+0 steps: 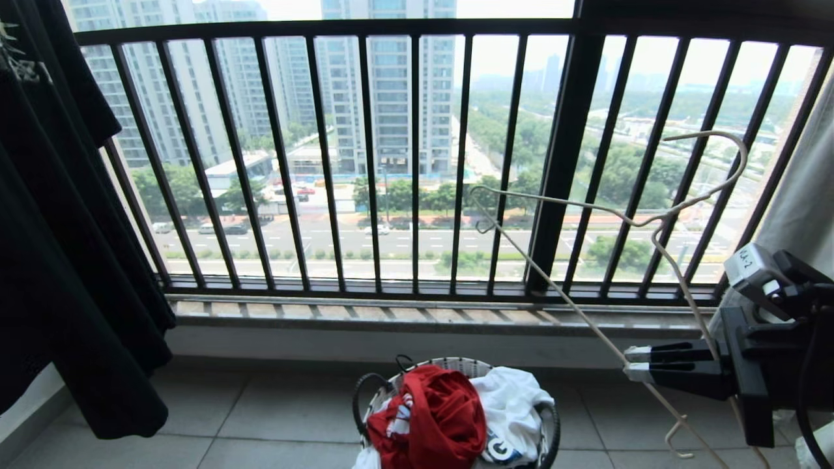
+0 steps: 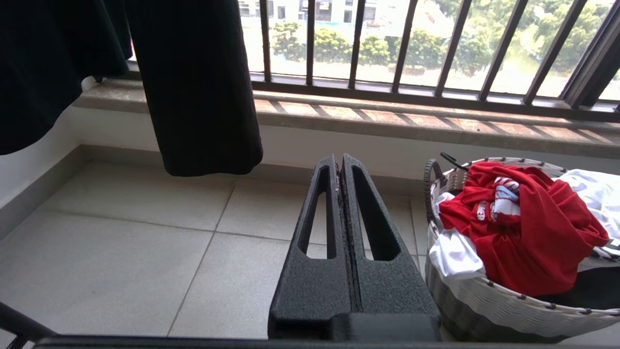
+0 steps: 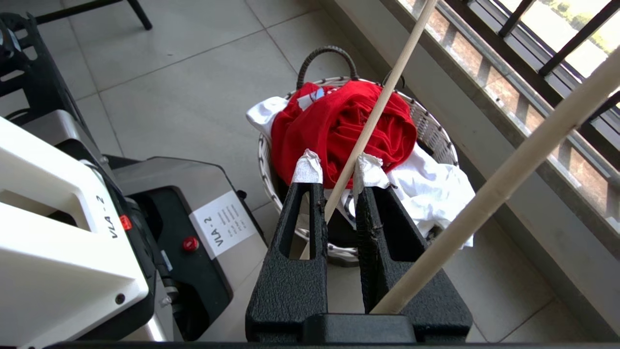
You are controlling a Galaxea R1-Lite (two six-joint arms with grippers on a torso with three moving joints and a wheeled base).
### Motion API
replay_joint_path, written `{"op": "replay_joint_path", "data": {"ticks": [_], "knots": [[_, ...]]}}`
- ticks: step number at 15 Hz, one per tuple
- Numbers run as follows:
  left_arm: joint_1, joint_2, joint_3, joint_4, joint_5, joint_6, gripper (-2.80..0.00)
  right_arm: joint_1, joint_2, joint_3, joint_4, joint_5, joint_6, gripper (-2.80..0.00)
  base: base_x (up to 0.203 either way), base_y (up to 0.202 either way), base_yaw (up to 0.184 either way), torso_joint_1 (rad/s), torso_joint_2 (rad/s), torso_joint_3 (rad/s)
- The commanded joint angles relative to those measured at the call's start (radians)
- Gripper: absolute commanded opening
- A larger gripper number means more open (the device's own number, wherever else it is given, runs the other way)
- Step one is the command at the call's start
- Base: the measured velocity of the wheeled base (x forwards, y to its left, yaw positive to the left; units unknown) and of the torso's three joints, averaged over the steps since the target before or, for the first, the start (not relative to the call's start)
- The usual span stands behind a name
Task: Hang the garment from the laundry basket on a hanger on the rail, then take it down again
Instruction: Pick up clothes from the basket
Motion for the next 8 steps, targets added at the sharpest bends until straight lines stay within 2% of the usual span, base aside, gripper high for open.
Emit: {"op": "replay_joint_path", "data": {"ticks": [1, 8], "knots": [[0.0, 0.0, 0.0, 0.0, 0.001, 0.0, -2.8, -0.002, -0.006, 0.011, 0.001, 0.006, -0.003, -2.8, 0.0, 0.0, 0.0, -0.001, 0.04, 0.03], [0.0, 0.0, 0.0, 0.0, 0.001, 0.0, -2.8, -0.004, -0.025, 0.026, 0.0, 0.005, 0.0, -2.8, 0.0, 0.0, 0.0, 0.0, 0.0, 0.0]]}}
